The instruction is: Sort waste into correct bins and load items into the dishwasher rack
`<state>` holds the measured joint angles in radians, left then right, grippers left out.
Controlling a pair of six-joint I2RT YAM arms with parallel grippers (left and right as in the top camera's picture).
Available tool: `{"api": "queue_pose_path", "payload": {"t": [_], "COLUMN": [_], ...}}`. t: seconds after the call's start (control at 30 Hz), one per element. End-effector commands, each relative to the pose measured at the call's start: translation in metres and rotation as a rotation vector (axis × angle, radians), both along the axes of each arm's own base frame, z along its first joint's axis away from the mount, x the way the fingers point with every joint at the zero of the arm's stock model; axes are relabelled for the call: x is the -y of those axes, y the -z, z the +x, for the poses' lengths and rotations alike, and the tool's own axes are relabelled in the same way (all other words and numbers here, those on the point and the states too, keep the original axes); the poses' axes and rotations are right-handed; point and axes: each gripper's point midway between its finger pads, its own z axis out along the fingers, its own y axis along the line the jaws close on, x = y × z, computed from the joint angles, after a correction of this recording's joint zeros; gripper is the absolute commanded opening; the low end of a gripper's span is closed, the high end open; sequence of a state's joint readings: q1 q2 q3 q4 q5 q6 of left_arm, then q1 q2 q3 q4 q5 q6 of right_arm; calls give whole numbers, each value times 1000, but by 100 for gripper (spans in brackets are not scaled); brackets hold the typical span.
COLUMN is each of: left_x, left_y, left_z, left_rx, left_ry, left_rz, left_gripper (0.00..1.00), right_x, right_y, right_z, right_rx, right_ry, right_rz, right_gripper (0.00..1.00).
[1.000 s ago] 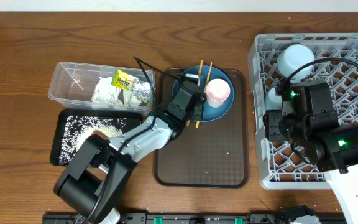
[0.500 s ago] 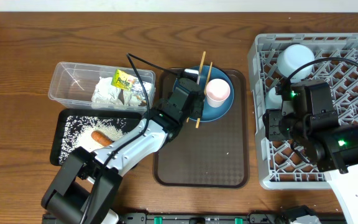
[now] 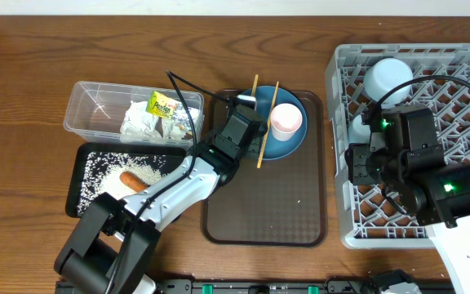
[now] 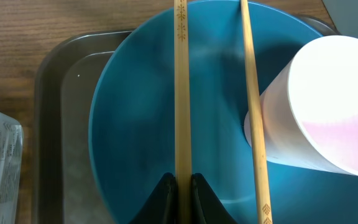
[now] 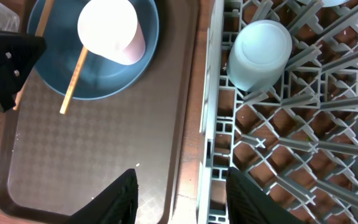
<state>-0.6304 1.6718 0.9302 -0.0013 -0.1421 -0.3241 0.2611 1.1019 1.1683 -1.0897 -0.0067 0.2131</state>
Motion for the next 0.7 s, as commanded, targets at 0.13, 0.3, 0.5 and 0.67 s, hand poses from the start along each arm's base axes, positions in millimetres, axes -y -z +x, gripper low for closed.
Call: {"api": "queue_pose_path", "payload": {"t": [0.13,0.3,0.5,0.67], "left_x": [9,10,17,43], "left_y": [-3,-3,-23,-75], "left_z": [-4,-5,5,8], "left_rx": [-20,-22,37,96], "left_ry": [37,39,42,114], "left_rz": [-36,-37,-78,-187], "left_gripper": [16,17,30,32], "right_x": [3,3,3,3], "right_y": [0,0,-1,-1], "right_z": [0,0,0,0], "right_rx": [0,0,0,0], "right_ry": [15,15,15,15], "right_rz": [1,1,2,2], "right_gripper": [45,45,45,46]}}
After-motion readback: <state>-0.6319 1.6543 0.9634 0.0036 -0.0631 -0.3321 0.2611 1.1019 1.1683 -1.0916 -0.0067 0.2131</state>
